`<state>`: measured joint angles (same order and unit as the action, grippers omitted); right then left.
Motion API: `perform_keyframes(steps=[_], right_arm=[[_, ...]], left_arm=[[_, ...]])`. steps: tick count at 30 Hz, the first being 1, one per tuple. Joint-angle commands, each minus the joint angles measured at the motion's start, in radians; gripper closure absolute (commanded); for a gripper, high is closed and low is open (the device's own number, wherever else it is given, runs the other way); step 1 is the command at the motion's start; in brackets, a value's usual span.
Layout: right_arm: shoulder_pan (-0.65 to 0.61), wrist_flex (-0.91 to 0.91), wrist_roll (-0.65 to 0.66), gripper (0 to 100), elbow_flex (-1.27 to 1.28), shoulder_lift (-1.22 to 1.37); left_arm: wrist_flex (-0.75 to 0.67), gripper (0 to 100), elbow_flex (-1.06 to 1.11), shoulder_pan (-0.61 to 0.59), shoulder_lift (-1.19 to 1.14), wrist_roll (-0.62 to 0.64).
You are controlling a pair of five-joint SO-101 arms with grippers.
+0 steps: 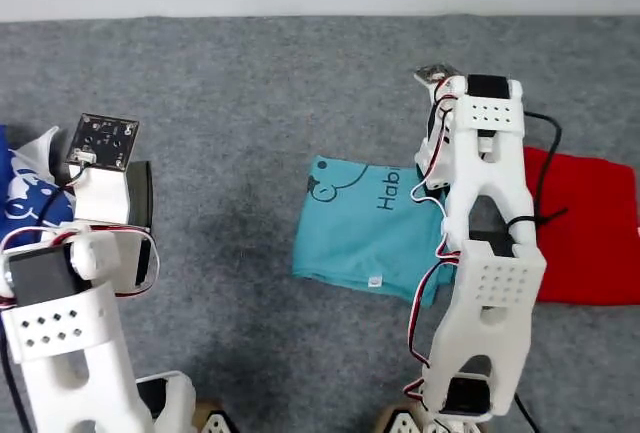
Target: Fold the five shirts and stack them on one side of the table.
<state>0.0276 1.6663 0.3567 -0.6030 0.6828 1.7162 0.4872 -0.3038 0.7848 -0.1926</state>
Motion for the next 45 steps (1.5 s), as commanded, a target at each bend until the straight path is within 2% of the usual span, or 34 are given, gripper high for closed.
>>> perform_keyframes(steps=[1,7,21,24,27,33,39,43,45], right_arm=[[0.016,-0.044,0.014,98.8,-0.049,-0.068],[0.025,-0.124,0.049,98.8,-0.086,-0.068],[0.073,-0.143,0.083,98.1,-0.109,-0.068],[0.061,-0.130,0.080,92.0,-0.109,-0.077],[0.035,-0.039,0.063,83.1,-0.138,-0.087],[-0.061,0.128,-0.068,81.3,-0.163,-0.104],[-0.082,0.133,-0.295,80.2,-0.066,-0.127],[-0.082,0.131,-0.437,70.8,0.044,-0.131],[-0.082,0.130,-0.466,67.5,0.086,-0.125]], left_arm=[[-0.021,100,-0.004,0.002,0.005,-0.009],[-0.021,100,-0.004,0.002,0.005,-0.011],[-0.021,100,-0.004,-0.003,0.005,-0.044],[-0.021,100,-0.004,-0.003,0.005,-0.044],[-0.021,100,-0.004,-0.003,0.005,-0.044],[-0.021,100,-0.004,-0.003,0.005,-0.044],[-0.020,100,-0.004,-0.003,0.005,-0.044],[-0.017,100,-0.004,-0.003,0.005,-0.044],[-0.017,100,-0.004,-0.003,0.005,-0.044]])
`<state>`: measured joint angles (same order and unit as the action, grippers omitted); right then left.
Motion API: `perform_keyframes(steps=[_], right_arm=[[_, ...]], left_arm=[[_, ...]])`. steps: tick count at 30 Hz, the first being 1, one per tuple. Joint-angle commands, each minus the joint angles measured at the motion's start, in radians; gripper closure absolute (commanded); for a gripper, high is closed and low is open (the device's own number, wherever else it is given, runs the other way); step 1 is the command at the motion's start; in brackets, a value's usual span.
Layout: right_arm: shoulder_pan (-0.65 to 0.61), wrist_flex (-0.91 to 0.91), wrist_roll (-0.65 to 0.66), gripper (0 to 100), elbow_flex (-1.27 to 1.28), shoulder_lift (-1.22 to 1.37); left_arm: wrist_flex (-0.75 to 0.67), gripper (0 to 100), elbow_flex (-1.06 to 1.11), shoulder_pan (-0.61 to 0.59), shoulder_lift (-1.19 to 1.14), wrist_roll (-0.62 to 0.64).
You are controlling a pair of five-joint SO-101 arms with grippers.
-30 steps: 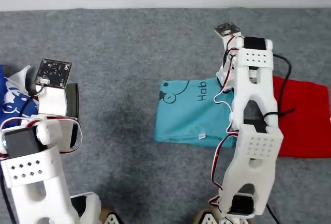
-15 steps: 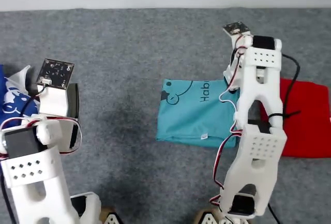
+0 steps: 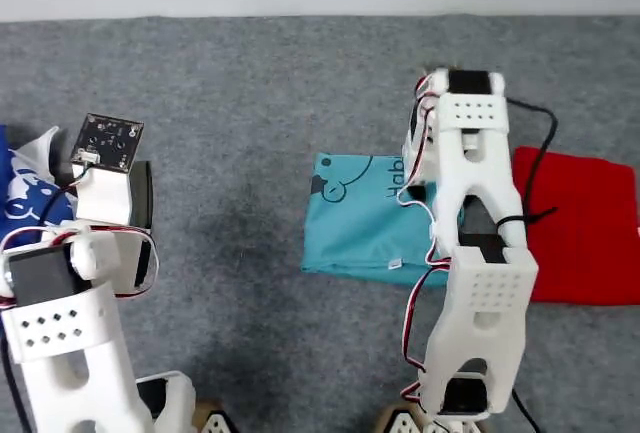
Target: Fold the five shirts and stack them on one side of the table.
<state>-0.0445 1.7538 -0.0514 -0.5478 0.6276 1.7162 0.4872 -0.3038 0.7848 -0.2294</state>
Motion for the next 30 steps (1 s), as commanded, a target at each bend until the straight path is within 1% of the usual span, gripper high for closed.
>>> perform_keyframes(steps=[1,5,10,12,16,20,24,25,27,30], right_arm=[[-0.010,0.039,-0.060,67.3,0.044,-0.067],[-0.016,0.019,-0.064,67.3,0.055,-0.027],[-0.041,-0.027,-0.066,68.4,0.055,0.108],[-0.045,-0.042,-0.064,73.1,0.055,0.166],[-0.051,-0.061,-0.057,85.8,0.052,0.234],[-0.044,-0.056,-0.057,89.3,0.046,0.219],[-0.027,-0.053,-0.055,99.7,0.046,0.188],[-0.019,-0.042,-0.049,98.7,0.046,0.177],[-0.012,-0.036,0.012,99.1,0.044,0.153],[0.018,-0.035,0.144,98.8,0.044,0.114]], left_arm=[[-0.017,100,-0.004,-0.003,0.005,-0.008],[-0.018,100,-0.004,-0.003,0.005,-0.008],[-0.018,100,-0.004,-0.003,0.005,-0.008],[-0.017,100,-0.004,-0.003,0.005,-0.008],[-0.017,100,-0.004,-0.003,0.005,-0.008],[-0.015,100,-0.004,-0.003,0.005,-0.006],[-0.015,100,-0.004,-0.003,0.005,-0.006],[-0.015,100,-0.004,-0.003,0.005,-0.006],[-0.015,100,-0.004,-0.003,0.005,-0.006],[-0.015,100,-0.004,-0.003,0.005,-0.006]])
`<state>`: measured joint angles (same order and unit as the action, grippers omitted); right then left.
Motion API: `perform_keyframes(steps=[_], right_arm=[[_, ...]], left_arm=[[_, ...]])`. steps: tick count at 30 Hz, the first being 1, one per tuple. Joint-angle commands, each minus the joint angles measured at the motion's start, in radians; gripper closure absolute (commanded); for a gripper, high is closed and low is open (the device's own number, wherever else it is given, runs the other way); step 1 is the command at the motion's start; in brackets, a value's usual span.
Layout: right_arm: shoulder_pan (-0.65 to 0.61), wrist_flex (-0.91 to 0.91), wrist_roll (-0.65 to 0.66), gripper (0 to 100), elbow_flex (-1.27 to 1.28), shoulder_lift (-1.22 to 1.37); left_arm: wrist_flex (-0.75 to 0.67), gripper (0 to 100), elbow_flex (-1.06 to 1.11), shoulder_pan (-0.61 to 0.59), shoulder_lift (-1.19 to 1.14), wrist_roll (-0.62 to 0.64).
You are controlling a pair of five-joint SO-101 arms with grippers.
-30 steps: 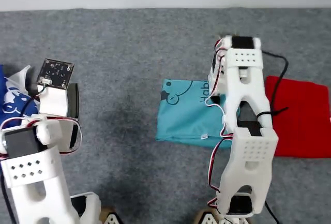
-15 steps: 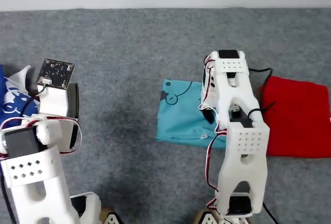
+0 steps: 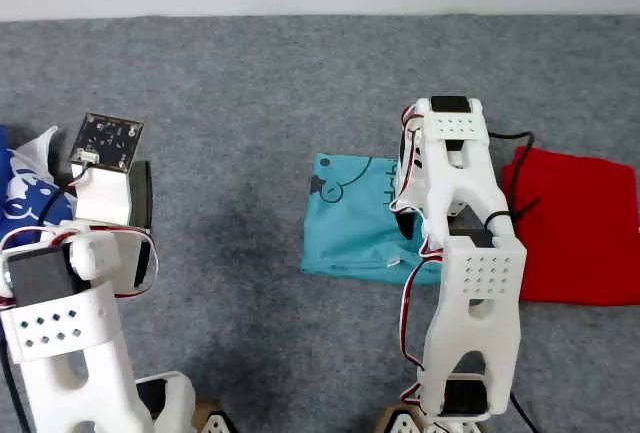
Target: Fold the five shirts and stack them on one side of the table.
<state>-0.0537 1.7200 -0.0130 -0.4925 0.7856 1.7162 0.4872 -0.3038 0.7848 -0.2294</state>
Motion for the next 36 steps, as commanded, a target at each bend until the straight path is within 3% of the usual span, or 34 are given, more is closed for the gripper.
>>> perform_keyframes(steps=[1,6,12,22,25,27,32,36], right_arm=[[0.042,-0.007,0.149,98.8,-0.011,-0.054],[0.097,-0.061,0.474,98.9,-0.089,-0.064],[0.074,-0.170,0.792,98.9,-0.275,-0.028],[-0.045,-0.289,1.089,98.7,-0.410,0.107],[-0.035,-0.278,1.082,94.9,-0.437,0.122],[-0.015,-0.263,1.005,88.8,-0.470,0.113],[0.013,-0.194,0.658,74.6,-0.632,0.077],[-0.001,-0.054,0.379,73.3,-0.756,0.073]], left_arm=[[-0.015,100,-0.004,-0.003,0.005,-0.006],[-0.015,100,-0.004,-0.003,0.005,-0.006],[-0.015,100,-0.004,-0.003,0.005,-0.006],[-0.015,100,-0.002,-0.003,0.005,-0.006],[-0.015,100,-0.002,-0.003,0.005,-0.006],[-0.018,100,0.013,-0.002,0.005,-0.008],[-0.020,100,0.054,0.002,0.012,-0.008],[-0.021,100,0.048,0.002,0.012,-0.008]])
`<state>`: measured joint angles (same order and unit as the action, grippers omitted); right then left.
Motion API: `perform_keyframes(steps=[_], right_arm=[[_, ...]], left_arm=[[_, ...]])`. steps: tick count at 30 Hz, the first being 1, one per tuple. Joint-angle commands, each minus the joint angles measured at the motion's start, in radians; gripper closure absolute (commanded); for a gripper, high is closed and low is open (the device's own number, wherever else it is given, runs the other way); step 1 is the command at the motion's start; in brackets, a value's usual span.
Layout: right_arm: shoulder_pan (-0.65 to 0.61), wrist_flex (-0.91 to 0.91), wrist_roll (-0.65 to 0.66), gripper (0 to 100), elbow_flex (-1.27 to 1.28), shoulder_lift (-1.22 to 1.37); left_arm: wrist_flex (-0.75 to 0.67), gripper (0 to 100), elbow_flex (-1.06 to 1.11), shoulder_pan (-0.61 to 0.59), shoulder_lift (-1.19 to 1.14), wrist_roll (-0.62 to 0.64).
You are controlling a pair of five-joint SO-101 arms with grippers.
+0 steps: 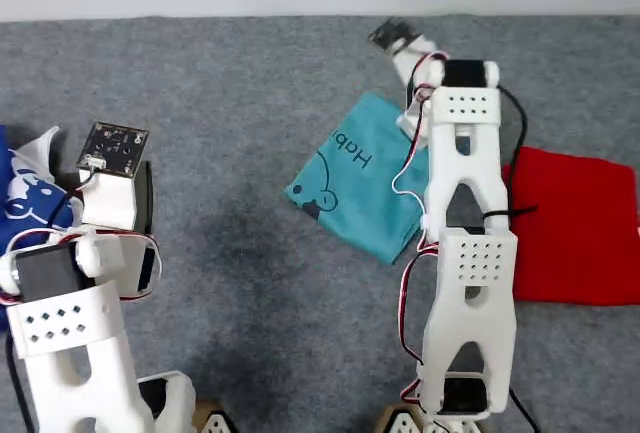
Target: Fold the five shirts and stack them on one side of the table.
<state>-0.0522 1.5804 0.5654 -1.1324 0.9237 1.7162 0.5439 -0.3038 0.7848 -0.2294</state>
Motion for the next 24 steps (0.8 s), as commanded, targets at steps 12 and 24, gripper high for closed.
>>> perform_keyframes(steps=[12,24], right_arm=[[-0.090,0.219,-0.901,73.3,0.035,-0.183],[-0.142,0.151,-1.123,63.8,0.382,-0.280]], left_arm=[[-0.018,100,-0.008,0.002,0.012,-0.009],[-0.014,100,-0.010,-0.003,0.006,-0.064]])
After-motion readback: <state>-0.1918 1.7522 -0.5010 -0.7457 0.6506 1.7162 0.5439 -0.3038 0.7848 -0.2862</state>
